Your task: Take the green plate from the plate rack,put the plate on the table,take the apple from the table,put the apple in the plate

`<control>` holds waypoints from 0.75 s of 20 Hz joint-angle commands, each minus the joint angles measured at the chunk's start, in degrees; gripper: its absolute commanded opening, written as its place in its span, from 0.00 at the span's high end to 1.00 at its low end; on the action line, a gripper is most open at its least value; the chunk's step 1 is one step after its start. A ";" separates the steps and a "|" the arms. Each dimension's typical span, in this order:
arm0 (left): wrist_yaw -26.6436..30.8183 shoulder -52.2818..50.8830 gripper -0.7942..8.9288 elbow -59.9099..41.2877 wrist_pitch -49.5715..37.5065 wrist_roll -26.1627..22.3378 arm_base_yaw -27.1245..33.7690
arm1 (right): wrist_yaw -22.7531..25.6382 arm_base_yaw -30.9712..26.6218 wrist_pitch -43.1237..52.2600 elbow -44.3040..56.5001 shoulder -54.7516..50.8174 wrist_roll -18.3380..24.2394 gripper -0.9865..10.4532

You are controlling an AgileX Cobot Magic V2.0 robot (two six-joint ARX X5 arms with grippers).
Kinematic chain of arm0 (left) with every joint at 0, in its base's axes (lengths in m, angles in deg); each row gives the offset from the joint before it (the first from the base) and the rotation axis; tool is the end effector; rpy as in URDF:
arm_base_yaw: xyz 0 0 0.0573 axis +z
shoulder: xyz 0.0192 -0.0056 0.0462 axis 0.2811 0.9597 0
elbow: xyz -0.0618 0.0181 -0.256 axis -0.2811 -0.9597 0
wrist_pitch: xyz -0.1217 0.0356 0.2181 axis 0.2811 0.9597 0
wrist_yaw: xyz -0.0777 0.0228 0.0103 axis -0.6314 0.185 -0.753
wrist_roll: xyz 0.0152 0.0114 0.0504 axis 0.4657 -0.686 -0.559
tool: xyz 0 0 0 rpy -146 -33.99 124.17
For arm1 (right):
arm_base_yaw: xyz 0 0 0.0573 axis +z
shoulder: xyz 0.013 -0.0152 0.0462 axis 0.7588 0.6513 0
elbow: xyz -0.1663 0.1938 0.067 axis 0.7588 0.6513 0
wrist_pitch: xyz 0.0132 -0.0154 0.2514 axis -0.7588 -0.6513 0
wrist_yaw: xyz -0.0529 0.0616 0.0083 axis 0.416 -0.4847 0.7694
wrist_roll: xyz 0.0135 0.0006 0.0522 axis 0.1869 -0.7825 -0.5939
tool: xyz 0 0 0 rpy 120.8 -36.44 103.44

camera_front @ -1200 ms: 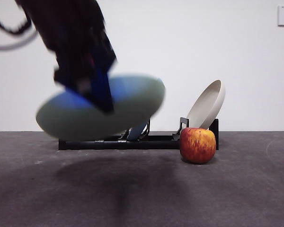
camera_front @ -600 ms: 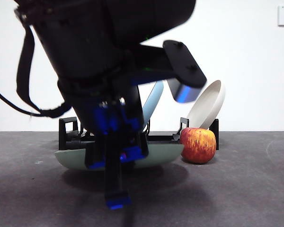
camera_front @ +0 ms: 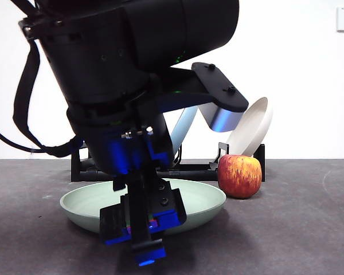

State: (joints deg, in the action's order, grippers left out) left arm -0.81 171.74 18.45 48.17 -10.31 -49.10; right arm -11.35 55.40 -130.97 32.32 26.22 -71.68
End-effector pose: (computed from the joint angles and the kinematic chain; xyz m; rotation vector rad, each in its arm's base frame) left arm 0.1387 -0.2675 0.1461 1.1425 0.6545 -0.6756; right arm 0.1035 0.0267 0.3206 0.1325 0.8243 0.6694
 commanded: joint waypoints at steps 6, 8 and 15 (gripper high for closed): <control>-1.68 -13.20 0.46 7.32 11.93 8.63 -0.22 | 0.07 0.09 4.55 -0.17 2.84 -0.22 0.31; -3.91 -18.43 0.46 12.20 17.42 14.01 -0.20 | 0.07 0.11 8.90 -0.17 5.11 -1.40 0.31; -11.39 -32.26 0.46 24.22 24.83 21.99 -0.22 | 12.04 9.49 28.74 -0.17 21.29 -3.61 0.31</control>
State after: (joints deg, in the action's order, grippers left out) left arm -11.93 139.17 43.01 72.72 10.25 -49.23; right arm -0.18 64.41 -102.91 32.21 46.96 -74.67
